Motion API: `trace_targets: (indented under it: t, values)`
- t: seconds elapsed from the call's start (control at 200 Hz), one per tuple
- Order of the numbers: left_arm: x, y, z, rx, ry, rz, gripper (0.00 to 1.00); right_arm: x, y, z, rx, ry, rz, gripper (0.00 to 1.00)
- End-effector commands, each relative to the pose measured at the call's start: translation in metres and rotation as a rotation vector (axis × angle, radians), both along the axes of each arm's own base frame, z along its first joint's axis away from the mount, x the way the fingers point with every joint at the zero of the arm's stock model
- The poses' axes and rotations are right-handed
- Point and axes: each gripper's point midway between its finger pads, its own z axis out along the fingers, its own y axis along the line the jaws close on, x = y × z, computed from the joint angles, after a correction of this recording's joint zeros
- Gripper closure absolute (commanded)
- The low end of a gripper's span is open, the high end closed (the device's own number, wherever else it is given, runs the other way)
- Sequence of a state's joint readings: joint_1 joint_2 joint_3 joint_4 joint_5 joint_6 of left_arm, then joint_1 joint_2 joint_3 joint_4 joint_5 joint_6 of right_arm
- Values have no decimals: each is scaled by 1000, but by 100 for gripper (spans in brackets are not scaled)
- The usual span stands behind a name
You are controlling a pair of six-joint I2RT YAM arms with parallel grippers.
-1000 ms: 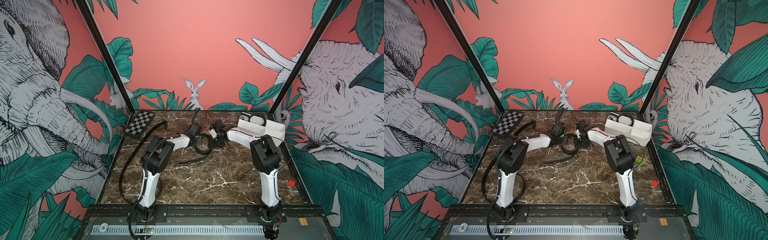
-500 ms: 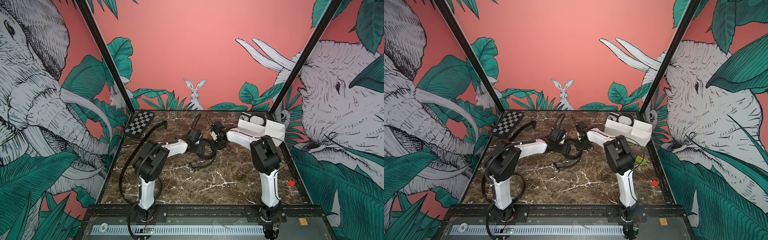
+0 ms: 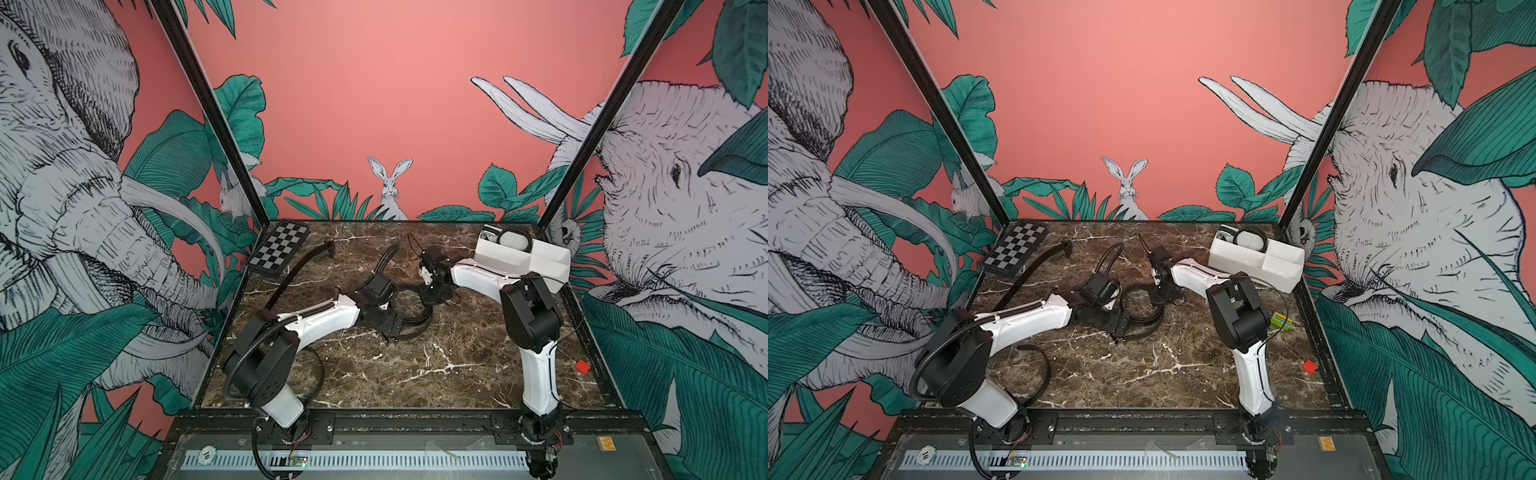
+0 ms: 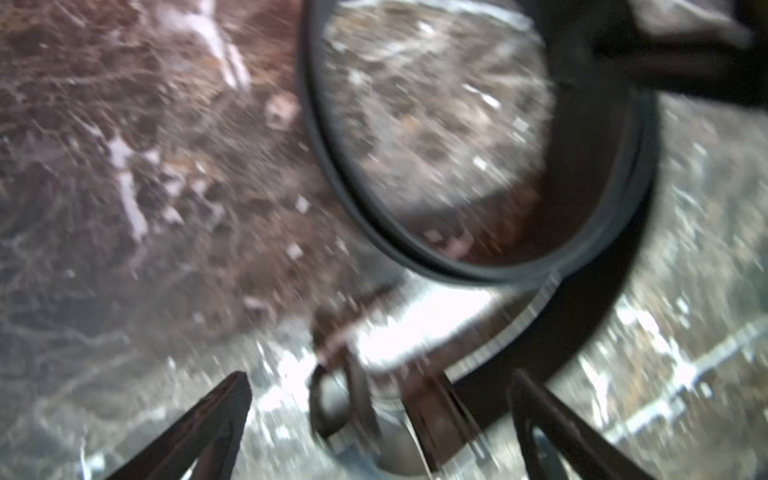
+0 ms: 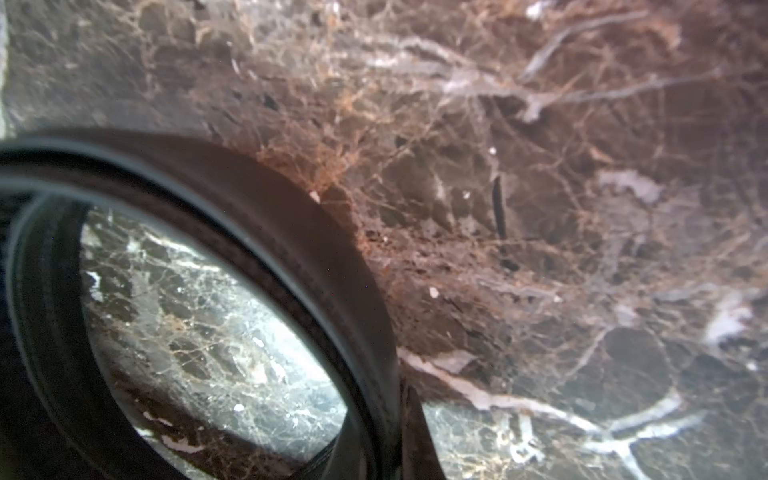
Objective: Place the belts into the storage roll
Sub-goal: Roll the belt at the center of the board.
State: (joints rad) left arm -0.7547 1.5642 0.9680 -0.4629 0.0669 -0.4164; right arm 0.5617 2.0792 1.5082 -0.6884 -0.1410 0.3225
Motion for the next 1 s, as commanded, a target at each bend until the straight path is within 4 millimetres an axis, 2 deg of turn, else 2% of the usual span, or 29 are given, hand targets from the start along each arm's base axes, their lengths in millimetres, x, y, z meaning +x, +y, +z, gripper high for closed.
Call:
trace_targets:
  t: [0.0,0.135,0.25,0.375,0.475,0.535,0.715,0.75,0.775,0.895,0.995]
  values:
    - [-19,-10,11,-14,-47,-105,1,-33,-24,-20,-118,115,28,100]
    - [-47,-28,9,33,-72,-262,1,-35,-26,-20,-129,120,40,100]
    - [-57,-20,-9,155,-76,-302,1,-38,-29,-20,-142,121,54,100]
    - [-48,4,-27,279,-115,-239,1,-42,-32,-17,-146,116,76,100]
    - [-32,25,-26,392,-187,-181,1,-51,-37,-15,-165,116,119,100]
    - [-23,30,-23,429,-222,-165,1,-57,-39,-15,-175,116,153,100]
    - [0,25,-10,456,-297,-168,1,-82,-52,-12,-256,137,224,100]
    - [3,20,-5,442,-314,-182,1,-84,-50,-9,-253,131,224,100]
    - [5,15,-2,425,-321,-196,1,-94,-55,-14,-261,155,222,100]
    - [2,-3,0,362,-298,-251,1,-102,-53,-13,-248,164,211,100]
    - [-5,-6,0,327,-272,-260,1,-102,-50,-13,-229,150,211,100]
